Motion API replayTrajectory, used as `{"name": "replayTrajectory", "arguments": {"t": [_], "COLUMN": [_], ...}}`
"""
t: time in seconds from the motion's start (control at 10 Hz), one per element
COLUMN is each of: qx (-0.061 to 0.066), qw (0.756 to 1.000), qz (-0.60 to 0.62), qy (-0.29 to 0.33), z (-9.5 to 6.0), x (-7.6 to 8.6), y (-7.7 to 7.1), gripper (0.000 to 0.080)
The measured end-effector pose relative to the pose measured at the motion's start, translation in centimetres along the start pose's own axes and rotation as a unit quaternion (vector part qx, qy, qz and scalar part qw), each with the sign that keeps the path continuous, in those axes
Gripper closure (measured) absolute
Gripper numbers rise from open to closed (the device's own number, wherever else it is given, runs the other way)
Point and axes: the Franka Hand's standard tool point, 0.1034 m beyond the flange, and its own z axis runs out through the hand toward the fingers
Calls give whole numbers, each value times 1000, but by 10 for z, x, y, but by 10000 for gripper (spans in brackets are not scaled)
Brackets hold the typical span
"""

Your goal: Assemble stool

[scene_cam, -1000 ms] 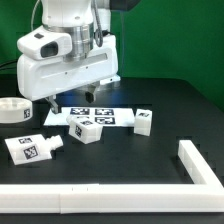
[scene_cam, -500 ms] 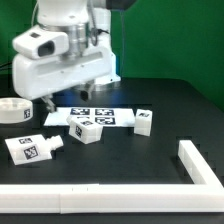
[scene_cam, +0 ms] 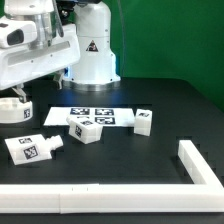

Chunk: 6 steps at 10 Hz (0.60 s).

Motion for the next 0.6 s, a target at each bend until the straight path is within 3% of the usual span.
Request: {"name": "replayTrajectory", "arguments": {"t": [0.1, 0.2, 0.4, 0.5, 0.6], "qx": [0, 1, -10, -5, -5], "qw": [1000, 1000, 998, 998, 998], "qz": [0, -26, -67, -68, -64], "qy": [0, -4, -3, -3, -3], "z": [1, 7, 21, 26, 25], "x": [-1, -14, -59, -74, -70], "y": [1, 6, 21, 25, 24], "gripper": [151, 151, 151, 151, 151]}}
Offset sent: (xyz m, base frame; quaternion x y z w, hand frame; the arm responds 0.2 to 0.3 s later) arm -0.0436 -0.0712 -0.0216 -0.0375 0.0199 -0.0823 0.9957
